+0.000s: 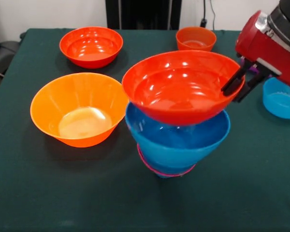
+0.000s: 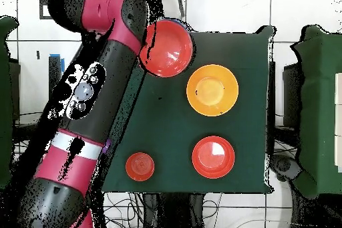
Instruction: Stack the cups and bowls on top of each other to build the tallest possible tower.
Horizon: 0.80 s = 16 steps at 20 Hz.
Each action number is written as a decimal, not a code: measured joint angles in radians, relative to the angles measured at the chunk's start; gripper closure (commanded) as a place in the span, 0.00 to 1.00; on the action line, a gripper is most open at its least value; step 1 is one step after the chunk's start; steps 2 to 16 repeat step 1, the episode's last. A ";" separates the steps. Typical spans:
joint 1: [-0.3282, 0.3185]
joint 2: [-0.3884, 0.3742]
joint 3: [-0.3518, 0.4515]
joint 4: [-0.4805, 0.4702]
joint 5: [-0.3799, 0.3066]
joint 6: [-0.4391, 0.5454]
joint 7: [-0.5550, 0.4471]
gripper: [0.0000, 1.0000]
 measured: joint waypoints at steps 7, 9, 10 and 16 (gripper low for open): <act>0.008 -0.005 0.005 0.014 -0.004 0.000 0.000 1.00; 0.008 -0.005 0.005 0.014 -0.004 0.000 0.000 1.00; 0.008 -0.005 0.005 0.014 -0.004 0.000 0.000 1.00; 0.008 -0.005 0.005 0.014 -0.004 0.000 0.000 1.00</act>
